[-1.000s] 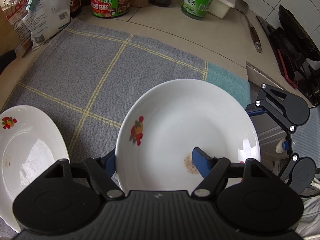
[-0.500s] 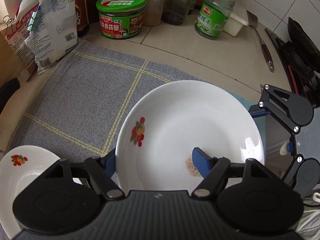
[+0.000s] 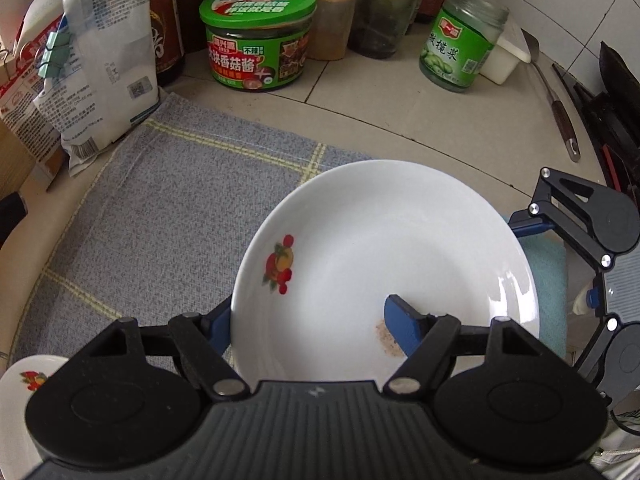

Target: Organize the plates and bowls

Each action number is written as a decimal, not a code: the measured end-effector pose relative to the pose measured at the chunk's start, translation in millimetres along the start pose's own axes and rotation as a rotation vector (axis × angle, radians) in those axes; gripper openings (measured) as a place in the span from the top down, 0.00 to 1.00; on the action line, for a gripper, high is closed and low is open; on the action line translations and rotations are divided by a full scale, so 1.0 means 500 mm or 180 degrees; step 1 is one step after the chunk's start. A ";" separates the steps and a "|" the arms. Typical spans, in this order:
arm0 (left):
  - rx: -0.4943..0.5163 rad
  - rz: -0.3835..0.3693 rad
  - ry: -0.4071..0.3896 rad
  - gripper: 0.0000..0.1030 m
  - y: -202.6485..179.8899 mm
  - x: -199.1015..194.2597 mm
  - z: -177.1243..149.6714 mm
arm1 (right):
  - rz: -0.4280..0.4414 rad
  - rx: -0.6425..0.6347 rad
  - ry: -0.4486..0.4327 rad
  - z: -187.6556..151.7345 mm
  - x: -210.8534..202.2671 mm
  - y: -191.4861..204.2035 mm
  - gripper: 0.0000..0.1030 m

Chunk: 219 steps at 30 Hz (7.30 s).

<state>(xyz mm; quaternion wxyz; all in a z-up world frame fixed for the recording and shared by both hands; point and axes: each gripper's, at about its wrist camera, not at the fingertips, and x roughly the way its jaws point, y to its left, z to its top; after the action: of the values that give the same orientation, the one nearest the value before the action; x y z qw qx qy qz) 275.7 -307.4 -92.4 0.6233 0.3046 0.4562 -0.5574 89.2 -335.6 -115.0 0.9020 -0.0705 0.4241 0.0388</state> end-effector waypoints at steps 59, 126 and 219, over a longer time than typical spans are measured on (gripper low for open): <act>-0.2037 0.2071 -0.1336 0.03 -0.349 -0.298 -0.571 | 0.0391 -0.0125 -0.0162 0.009 -0.074 0.207 0.00; -0.1059 0.1286 -0.1373 0.00 -0.233 -0.218 -0.752 | 0.1251 -0.1091 0.0764 0.156 0.085 0.440 0.00; -0.1059 0.1149 -0.1321 0.02 -0.238 -0.243 -0.732 | 0.1867 -0.0355 0.1194 0.287 0.146 0.389 0.11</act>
<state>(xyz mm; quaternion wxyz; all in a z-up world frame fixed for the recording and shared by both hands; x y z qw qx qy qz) 80.7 45.4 -112.5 0.8331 0.1545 0.3428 -0.4058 219.5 -119.9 -98.9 0.7536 -0.0007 0.5818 0.3058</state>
